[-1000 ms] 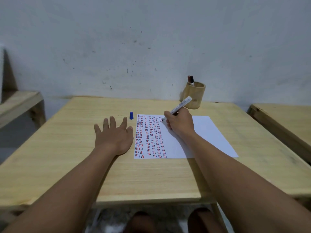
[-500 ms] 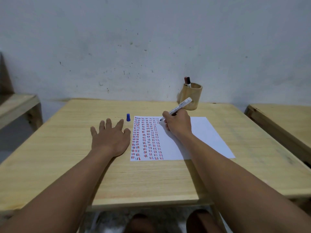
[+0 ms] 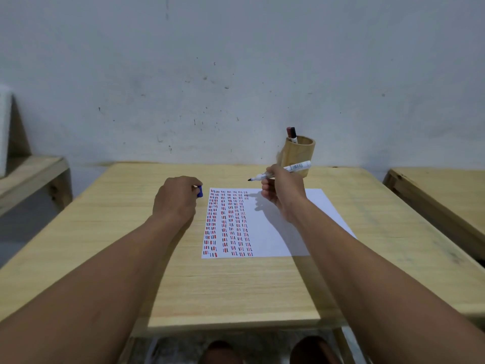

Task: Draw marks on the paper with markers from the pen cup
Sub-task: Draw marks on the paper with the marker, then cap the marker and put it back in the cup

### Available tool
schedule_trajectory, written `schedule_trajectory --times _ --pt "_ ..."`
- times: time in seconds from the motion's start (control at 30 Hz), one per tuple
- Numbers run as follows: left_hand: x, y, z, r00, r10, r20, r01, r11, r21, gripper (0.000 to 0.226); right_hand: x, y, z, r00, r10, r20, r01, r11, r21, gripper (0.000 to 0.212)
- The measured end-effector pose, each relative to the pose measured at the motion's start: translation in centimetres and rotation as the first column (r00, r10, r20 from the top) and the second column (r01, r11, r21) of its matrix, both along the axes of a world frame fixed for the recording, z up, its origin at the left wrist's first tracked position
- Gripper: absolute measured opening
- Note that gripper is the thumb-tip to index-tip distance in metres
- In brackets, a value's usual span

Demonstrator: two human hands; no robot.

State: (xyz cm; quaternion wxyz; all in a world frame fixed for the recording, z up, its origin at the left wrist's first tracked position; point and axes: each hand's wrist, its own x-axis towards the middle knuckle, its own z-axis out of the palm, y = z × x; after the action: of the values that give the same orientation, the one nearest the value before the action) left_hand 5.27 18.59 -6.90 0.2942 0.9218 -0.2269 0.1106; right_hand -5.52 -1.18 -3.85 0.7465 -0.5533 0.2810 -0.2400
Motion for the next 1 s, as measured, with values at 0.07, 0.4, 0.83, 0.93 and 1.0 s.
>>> schedule_trajectory --times 0.07,0.4,0.83,0.93,1.0 --pt "-0.2 -0.1 0.3 1.000 0.008 -0.020 -0.008 1.000 -0.022 0.024 -0.3 0.3 0.1 1.000 0.023 0.009 -0.023 1.000 0.020 0.014" --pt "-3.5 -2.7 5.6 0.918 -0.133 -0.373 -0.147 0.760 -0.633 0.012 -1.8 1.9 2.3 0.988 0.019 0.156 -0.056 0.970 0.236 0.007" --pt "-5.9 -4.7 8.8 0.760 -0.398 -0.514 -0.224 0.582 -0.782 0.010 -4.2 1.5 5.2 0.965 -0.015 0.263 -0.061 0.958 0.279 0.011" --pt "-6.5 -4.9 8.9 0.738 -0.427 -0.523 -0.211 0.590 -0.779 0.010 -4.3 1.5 5.3 0.962 -0.001 0.273 -0.078 0.958 0.276 0.009" --pt "-6.9 -5.2 9.2 0.722 -0.448 -0.527 -0.205 0.589 -0.782 0.011 -4.4 1.5 5.2 0.961 0.020 0.276 -0.098 0.957 0.271 0.009"
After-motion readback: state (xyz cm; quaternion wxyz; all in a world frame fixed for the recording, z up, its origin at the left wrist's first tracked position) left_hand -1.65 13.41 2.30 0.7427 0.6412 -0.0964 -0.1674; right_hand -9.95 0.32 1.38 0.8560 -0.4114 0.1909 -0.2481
